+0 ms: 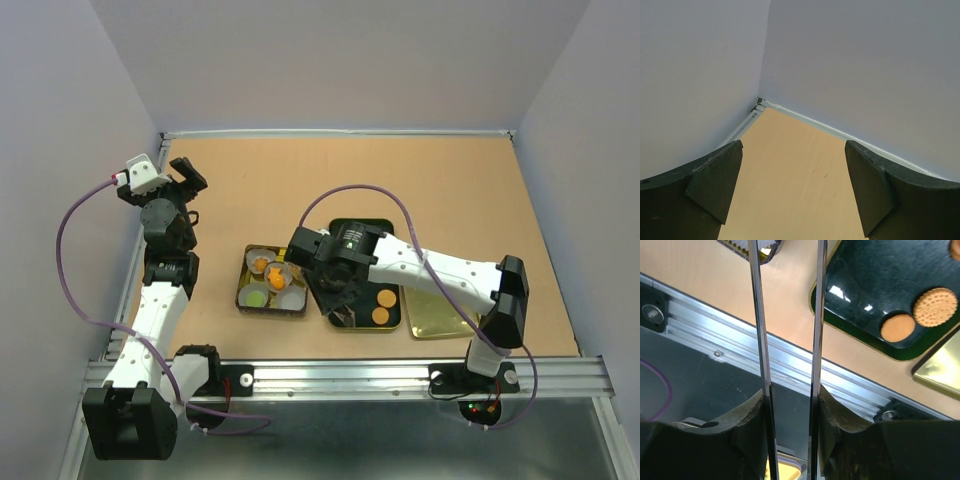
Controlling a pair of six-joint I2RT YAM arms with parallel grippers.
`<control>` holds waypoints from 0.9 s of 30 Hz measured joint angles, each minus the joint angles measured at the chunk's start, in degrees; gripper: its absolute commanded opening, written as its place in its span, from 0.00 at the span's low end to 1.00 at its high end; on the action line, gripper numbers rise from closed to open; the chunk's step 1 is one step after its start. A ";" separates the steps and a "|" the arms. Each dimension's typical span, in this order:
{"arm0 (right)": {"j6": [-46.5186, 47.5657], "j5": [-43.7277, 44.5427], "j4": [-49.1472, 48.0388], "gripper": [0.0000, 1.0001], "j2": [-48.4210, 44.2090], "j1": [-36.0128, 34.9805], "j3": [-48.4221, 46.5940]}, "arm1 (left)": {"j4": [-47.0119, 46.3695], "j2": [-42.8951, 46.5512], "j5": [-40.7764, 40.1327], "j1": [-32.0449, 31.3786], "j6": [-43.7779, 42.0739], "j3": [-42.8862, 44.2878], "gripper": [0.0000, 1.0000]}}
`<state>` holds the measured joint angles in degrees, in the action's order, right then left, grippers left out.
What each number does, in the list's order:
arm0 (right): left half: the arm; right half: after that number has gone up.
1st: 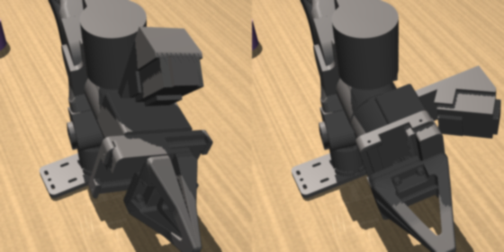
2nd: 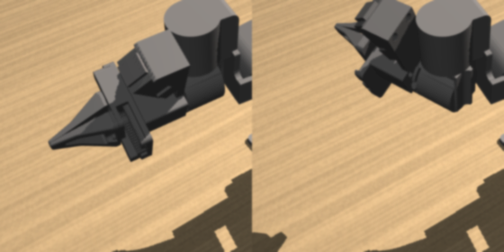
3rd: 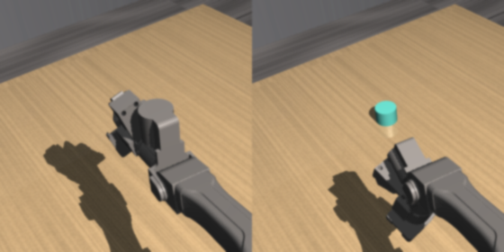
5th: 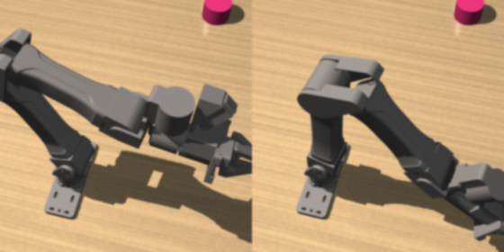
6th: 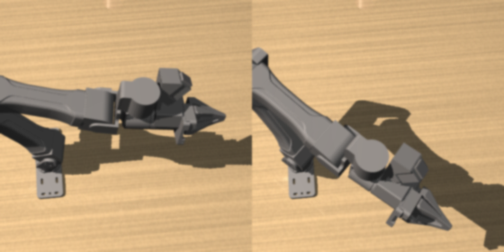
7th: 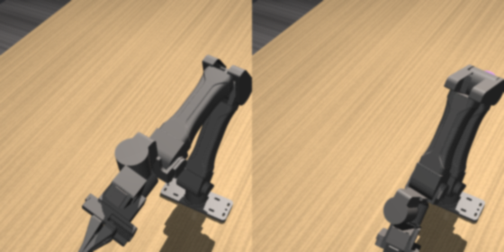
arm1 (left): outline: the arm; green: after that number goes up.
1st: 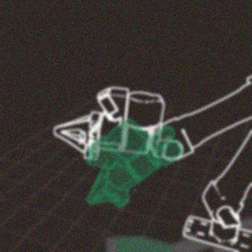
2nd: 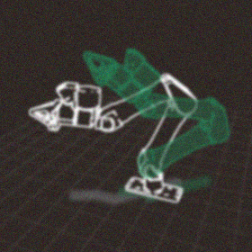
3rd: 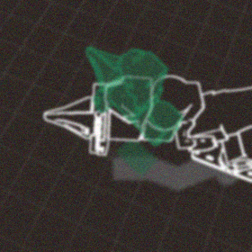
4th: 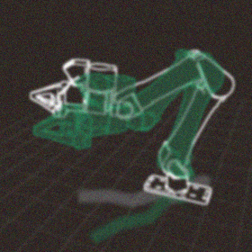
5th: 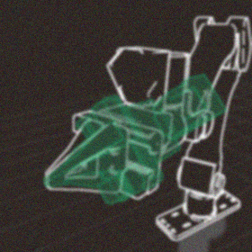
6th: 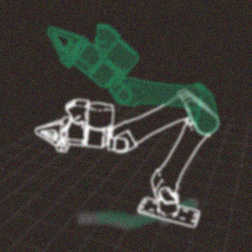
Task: Pack the cookies
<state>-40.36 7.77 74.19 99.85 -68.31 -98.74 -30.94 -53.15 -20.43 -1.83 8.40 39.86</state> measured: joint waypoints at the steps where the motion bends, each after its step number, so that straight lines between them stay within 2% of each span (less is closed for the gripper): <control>1: 0.35 -0.92 -0.28 0.34 0.57 0.00 0.00 | 0.00 0.00 0.00 0.00 -0.02 0.00 0.94; 6: 0.90 -4.66 -2.80 0.34 0.94 -0.31 0.35 | 0.00 0.00 0.02 0.00 0.00 0.00 0.94; 16: -0.39 -8.98 -8.07 0.35 0.74 -4.22 7.52 | 0.02 0.00 0.04 0.00 0.00 0.00 0.94; 27: -1.16 -5.62 -9.07 0.50 0.81 -4.35 8.96 | 0.11 0.00 0.04 0.00 0.00 0.00 0.94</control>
<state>-41.52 2.15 65.12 100.66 -72.66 -89.78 -30.83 -53.15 -20.38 -1.83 8.40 39.86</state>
